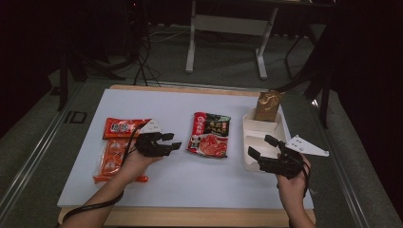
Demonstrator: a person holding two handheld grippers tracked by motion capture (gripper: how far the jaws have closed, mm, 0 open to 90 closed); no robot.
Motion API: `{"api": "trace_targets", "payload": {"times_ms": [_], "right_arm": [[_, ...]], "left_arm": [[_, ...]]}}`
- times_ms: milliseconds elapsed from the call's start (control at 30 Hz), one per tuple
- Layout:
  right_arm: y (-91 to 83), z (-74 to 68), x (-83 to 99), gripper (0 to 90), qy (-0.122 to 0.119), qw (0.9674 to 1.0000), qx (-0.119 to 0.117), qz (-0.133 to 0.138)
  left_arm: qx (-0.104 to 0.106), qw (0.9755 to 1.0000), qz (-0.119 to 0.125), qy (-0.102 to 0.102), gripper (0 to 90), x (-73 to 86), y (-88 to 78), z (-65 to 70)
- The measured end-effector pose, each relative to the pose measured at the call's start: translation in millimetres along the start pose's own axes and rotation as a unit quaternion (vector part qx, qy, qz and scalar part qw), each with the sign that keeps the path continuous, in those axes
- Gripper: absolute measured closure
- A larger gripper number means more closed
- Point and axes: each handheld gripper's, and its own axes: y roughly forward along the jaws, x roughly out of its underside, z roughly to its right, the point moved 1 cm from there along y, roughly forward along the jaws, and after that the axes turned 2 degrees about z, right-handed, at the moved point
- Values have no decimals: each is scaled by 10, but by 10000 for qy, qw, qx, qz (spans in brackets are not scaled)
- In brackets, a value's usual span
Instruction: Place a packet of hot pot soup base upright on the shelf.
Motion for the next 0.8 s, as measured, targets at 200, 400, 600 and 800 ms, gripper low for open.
{"api": "trace_targets", "payload": {"times_ms": [200,400,600,800], "right_arm": [[32,7,16,145,-16,10000,-65,-37],[33,17,29,145,28,9999,-100,-40],[43,13,40,151,26,9998,-196,-22],[51,-2,51,151,-4,9997,-227,-58]], "left_arm": [[-141,9992,-362,-96,652,-19,224,-29],[-172,9973,-695,-152,763,-9,446,-77],[-358,9940,-1029,-129,865,4,639,-94],[-416,9886,-1434,-176,895,72,794,-147]]}}
